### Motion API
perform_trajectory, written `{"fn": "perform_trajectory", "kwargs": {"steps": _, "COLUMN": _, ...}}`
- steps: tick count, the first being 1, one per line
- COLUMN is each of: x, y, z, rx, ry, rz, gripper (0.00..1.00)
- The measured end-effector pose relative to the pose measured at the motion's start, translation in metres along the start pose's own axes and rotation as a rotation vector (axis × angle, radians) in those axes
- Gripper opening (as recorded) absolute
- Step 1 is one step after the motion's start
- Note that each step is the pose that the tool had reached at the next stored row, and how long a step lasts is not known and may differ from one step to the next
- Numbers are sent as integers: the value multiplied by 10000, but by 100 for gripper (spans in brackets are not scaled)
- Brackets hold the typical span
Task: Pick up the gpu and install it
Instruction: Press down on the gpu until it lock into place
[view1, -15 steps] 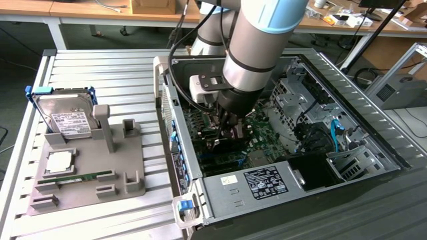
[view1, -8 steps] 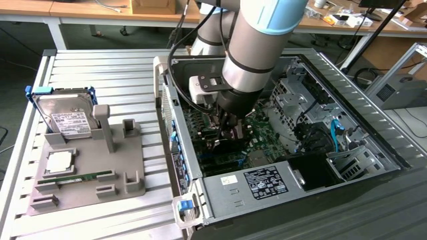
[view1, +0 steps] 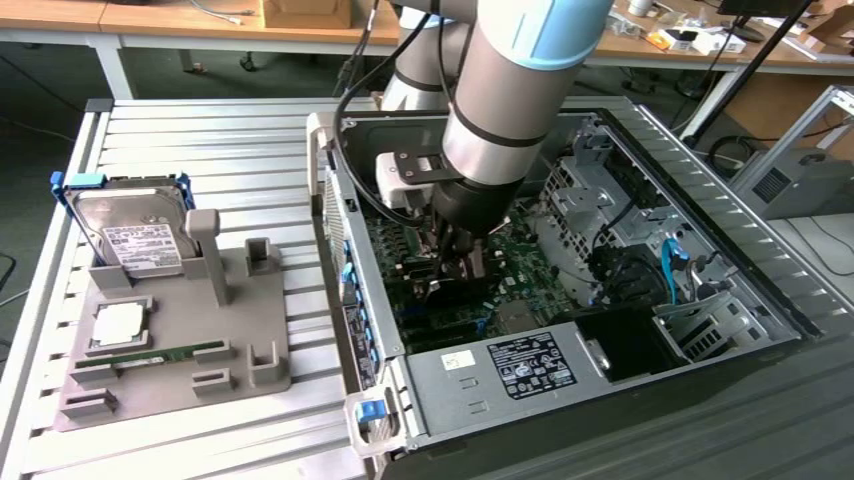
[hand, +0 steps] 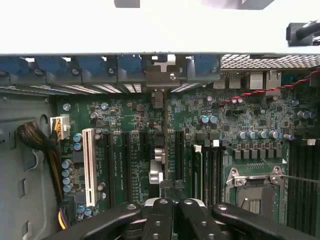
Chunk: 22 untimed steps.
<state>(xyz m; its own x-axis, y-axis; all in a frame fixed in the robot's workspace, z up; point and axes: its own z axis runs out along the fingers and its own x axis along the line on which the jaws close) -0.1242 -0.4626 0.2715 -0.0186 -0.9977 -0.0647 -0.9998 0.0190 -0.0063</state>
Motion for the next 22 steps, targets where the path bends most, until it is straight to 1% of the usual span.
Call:
{"fn": "perform_trajectory", "kwargs": {"steps": 11, "x": 1, "y": 27, "z": 6, "rx": 6, "ry": 0, "rz": -1, "gripper": 11}}
{"fn": "perform_trajectory", "kwargs": {"steps": 14, "x": -2, "y": 27, "z": -20, "rx": 13, "ry": -17, "rz": 1, "gripper": 11}}
{"fn": "perform_trajectory", "kwargs": {"steps": 16, "x": -3, "y": 27, "z": -53, "rx": 5, "ry": 0, "rz": 2, "gripper": 11}}
{"fn": "perform_trajectory", "kwargs": {"steps": 19, "x": -5, "y": 26, "z": -94, "rx": 6, "ry": 1, "rz": 0, "gripper": 11}}
{"fn": "perform_trajectory", "kwargs": {"steps": 22, "x": -7, "y": 26, "z": -111, "rx": 7, "ry": -2, "rz": 0, "gripper": 11}}
